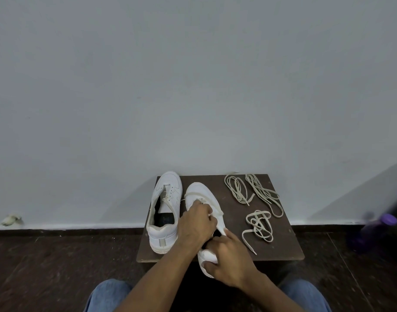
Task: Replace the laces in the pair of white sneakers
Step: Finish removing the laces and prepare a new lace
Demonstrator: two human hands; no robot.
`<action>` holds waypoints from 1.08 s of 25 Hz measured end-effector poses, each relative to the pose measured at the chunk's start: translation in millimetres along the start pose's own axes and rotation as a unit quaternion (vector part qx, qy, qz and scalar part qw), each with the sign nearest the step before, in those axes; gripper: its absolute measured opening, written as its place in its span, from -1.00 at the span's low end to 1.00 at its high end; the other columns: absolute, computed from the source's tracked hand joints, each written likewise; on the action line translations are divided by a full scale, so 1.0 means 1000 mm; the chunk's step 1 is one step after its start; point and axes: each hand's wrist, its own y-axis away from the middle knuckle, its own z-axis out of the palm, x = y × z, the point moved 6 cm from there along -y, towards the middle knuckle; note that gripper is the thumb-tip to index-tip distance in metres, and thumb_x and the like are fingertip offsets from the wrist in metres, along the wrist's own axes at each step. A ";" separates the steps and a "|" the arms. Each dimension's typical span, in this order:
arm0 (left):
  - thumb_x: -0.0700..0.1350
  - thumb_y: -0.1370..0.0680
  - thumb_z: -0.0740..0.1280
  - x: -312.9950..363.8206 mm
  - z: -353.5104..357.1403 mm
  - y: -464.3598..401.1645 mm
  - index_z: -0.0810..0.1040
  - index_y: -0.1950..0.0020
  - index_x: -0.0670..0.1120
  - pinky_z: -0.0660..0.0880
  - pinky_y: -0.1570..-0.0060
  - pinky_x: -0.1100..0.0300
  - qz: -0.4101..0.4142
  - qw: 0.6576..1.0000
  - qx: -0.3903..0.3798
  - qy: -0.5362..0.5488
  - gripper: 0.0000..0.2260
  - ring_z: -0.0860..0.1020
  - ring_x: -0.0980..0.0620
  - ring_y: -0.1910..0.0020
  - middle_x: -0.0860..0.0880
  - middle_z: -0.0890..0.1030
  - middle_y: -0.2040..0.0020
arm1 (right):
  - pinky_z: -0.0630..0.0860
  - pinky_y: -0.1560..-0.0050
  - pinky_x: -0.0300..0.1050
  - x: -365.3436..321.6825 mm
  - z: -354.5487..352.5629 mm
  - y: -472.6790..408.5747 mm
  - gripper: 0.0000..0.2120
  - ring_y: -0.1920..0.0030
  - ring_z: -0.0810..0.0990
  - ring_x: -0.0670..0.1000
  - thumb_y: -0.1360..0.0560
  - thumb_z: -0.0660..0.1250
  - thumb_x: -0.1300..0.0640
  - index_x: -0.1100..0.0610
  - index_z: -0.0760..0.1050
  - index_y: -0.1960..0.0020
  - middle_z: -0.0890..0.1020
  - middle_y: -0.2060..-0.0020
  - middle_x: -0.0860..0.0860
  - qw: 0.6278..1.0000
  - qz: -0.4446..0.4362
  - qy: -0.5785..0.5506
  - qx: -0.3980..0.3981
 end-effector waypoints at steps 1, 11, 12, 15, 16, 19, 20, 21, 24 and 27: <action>-0.05 -0.52 0.26 -0.001 0.000 -0.001 0.58 -0.20 0.03 0.51 -0.05 0.06 -0.002 1.000 -0.003 -0.007 -0.72 0.57 -0.06 -0.11 0.04 0.51 -0.20 | 0.27 -0.36 -0.07 -0.001 -0.001 -0.001 -0.69 0.00 0.57 -0.03 -0.38 0.21 -0.18 0.02 0.53 0.06 0.65 0.09 -0.08 1.000 0.000 0.022 -0.013; -0.10 -0.52 0.30 -0.017 -0.001 -0.001 0.57 0.15 0.01 0.46 0.16 0.11 -0.001 1.000 -0.014 -0.015 -0.92 0.60 -0.06 0.06 0.05 0.59 0.06 | 0.29 -0.31 -0.08 -0.009 -0.011 -0.002 -0.67 -0.07 0.55 0.07 -0.45 0.28 -0.18 0.09 0.53 0.04 0.66 0.05 0.03 0.995 0.030 0.065 -0.063; -0.15 -0.50 0.32 -0.027 -0.002 -0.004 0.55 0.23 0.03 0.48 0.18 0.13 -0.020 0.995 -0.035 0.087 -0.87 0.59 -0.05 0.11 0.07 0.59 0.14 | 0.28 -0.31 -0.06 -0.010 -0.013 -0.003 -0.67 -0.12 0.53 0.08 -0.46 0.29 -0.17 0.09 0.54 0.02 0.66 0.03 0.04 0.995 0.033 0.067 -0.066; -0.31 -0.52 0.28 -0.043 -0.007 -0.004 0.52 0.26 -0.07 0.35 0.43 0.24 -0.082 0.931 -0.101 0.342 -0.80 0.50 0.02 0.36 -0.02 0.57 0.30 | 0.23 -0.32 -0.06 -0.010 -0.014 -0.005 -0.65 -0.18 0.51 0.09 -0.49 0.29 -0.19 0.08 0.54 -0.05 0.65 -0.02 0.04 0.991 0.046 0.080 -0.092; -0.32 -0.53 0.25 -0.042 -0.009 -0.004 0.51 0.23 -0.10 0.30 0.47 0.26 -0.091 0.913 -0.124 0.378 -0.81 0.47 0.06 0.42 -0.04 0.58 0.29 | 0.24 -0.32 -0.05 -0.011 -0.014 -0.006 -0.64 -0.17 0.53 0.10 -0.48 0.29 -0.20 0.08 0.55 -0.05 0.66 -0.02 0.05 0.991 0.047 0.083 -0.097; -0.22 -0.54 0.31 -0.031 -0.012 -0.013 0.48 0.23 -0.09 0.26 0.52 0.30 -0.081 0.926 -0.170 0.326 -0.86 0.41 0.10 0.52 0.01 0.55 0.39 | 0.29 -0.30 -0.02 -0.011 -0.011 -0.009 -0.60 -0.15 0.55 0.13 -0.47 0.28 -0.25 0.06 0.56 -0.06 0.66 -0.02 0.06 0.989 0.047 0.093 -0.104; -0.18 -0.51 0.35 -0.024 -0.016 -0.019 0.50 0.25 -0.06 0.33 0.47 0.29 -0.048 0.956 -0.173 0.232 -0.86 0.47 0.09 0.45 0.03 0.55 0.38 | 0.31 -0.29 -0.01 -0.010 -0.010 -0.010 -0.59 -0.16 0.54 0.13 -0.46 0.28 -0.26 0.06 0.56 -0.06 0.66 -0.03 0.06 0.988 0.052 0.092 -0.108; -0.16 -0.47 0.38 -0.017 -0.020 -0.024 0.54 0.26 -0.02 0.43 0.36 0.26 -0.005 0.980 -0.171 0.102 -0.88 0.56 0.07 0.32 0.05 0.59 0.31 | 0.33 -0.28 0.00 -0.010 -0.009 -0.011 -0.57 -0.17 0.53 0.14 -0.46 0.28 -0.27 0.06 0.56 -0.07 0.65 -0.04 0.07 0.988 0.056 0.092 -0.115; -0.14 -0.47 0.32 0.012 -0.030 -0.020 0.61 0.04 -0.02 0.50 0.12 0.11 0.077 0.961 -0.110 -0.241 -0.88 0.61 -0.07 0.02 -0.01 0.63 0.03 | 0.38 -0.23 0.04 -0.008 -0.008 -0.013 -0.55 -0.19 0.51 0.17 -0.45 0.29 -0.29 0.07 0.55 -0.08 0.64 -0.05 0.07 0.985 0.069 0.089 -0.131; -0.19 -0.53 0.21 0.013 -0.027 -0.019 0.54 -0.05 -0.14 0.49 0.23 0.11 0.049 0.977 -0.149 -0.148 -0.84 0.62 -0.10 0.11 -0.10 0.61 0.08 | 0.36 -0.20 0.02 -0.008 -0.012 -0.016 -0.54 -0.21 0.50 0.17 -0.48 0.28 -0.26 0.10 0.52 -0.14 0.62 -0.11 0.10 0.984 0.068 0.098 -0.133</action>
